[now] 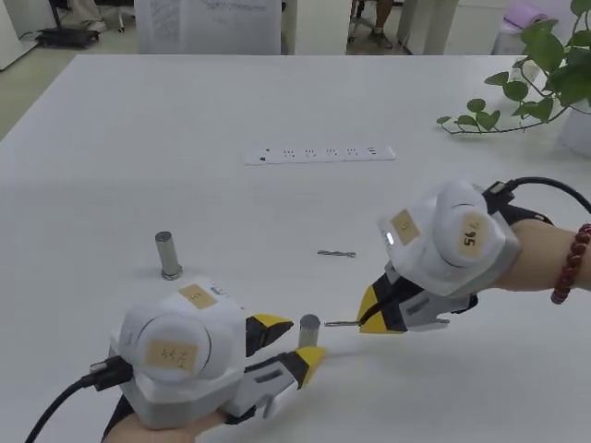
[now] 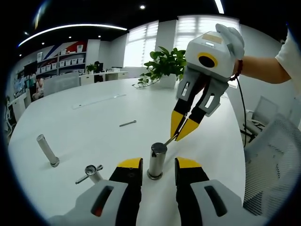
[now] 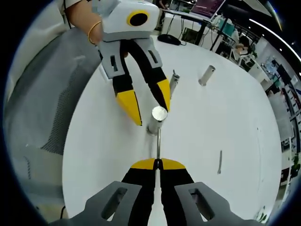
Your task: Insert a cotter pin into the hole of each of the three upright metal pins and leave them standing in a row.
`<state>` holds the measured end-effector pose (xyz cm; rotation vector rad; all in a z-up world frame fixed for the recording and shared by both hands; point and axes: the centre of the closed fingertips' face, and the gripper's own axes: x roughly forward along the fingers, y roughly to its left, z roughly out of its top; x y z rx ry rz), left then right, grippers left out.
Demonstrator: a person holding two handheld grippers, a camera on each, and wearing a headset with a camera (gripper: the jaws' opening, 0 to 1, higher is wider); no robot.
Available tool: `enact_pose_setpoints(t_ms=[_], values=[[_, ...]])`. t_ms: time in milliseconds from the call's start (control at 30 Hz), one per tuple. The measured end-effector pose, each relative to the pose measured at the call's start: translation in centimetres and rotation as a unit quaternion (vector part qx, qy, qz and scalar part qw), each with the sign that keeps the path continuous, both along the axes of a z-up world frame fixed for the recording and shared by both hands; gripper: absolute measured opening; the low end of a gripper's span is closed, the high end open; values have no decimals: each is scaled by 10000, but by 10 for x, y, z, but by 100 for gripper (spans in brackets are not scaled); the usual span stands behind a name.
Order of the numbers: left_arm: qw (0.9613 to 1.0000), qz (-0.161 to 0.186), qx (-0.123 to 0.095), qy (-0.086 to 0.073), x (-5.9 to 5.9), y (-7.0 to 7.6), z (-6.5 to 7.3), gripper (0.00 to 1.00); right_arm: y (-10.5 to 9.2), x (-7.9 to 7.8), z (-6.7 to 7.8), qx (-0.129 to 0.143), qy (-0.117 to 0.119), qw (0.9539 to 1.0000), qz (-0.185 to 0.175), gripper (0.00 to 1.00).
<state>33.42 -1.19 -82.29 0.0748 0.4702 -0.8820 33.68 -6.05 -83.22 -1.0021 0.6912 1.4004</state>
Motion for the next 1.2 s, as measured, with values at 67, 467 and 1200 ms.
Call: enact_pose_setpoints(t_ms=[67, 467, 1200], values=[[10000, 0, -6, 23, 0, -1, -1, 25, 1, 0, 0, 17, 10, 10000, 13, 3], [9999, 5, -53, 97, 6, -5, -7, 16, 5, 4, 3, -10, -33, 9999, 147, 3], [10000, -68, -6, 58, 6, -6, -9, 12, 9, 3, 7, -131, -167, 9991, 367, 3]])
